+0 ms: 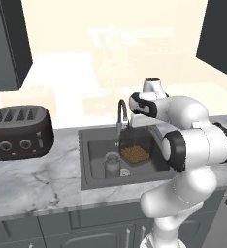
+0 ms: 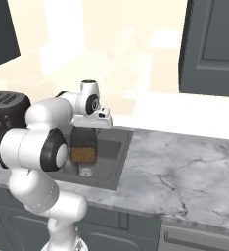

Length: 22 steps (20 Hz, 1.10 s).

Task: Pick the jar and bowl and place them in the sink. Then turn on the water.

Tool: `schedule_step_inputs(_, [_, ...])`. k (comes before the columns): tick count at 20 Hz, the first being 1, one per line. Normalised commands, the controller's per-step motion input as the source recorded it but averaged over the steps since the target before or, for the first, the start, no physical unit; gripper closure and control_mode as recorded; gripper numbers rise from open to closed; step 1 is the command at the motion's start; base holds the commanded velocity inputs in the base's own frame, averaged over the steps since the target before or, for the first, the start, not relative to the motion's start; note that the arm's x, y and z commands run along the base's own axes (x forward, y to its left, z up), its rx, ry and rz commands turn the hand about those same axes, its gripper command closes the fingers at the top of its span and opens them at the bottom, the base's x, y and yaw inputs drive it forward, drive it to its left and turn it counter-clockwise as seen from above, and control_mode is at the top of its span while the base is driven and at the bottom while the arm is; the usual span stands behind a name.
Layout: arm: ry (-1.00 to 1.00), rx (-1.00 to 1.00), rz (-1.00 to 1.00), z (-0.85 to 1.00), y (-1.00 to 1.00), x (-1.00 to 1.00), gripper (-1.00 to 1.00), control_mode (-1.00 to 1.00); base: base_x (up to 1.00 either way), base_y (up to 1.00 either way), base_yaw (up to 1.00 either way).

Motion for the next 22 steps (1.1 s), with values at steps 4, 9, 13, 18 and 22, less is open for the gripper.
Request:
schedule_step_inputs(4, [0.00,0.00,0.00,-0.23,0.00,0.00,1.00,-1.00,0.00,0.00,0.00])
schedule_step_inputs(9, [0.00,0.00,0.00,-0.29,0.00,0.00,1.00,-1.00,0.00,0.00,0.00])
schedule_step_inputs(13, [0.00,0.00,0.00,-0.26,0.00,0.00,1.00,-1.00,0.00,0.00,0.00])
schedule_step_inputs(18, [-0.01,0.01,0.00,-0.01,-0.17,-0.09,1.00,-1.00,0.00,0.00,0.00])
schedule_step_inputs(22, [-0.03,0.00,0.00,0.00,-0.25,-0.16,1.00,-1.00,0.00,0.00,0.00])
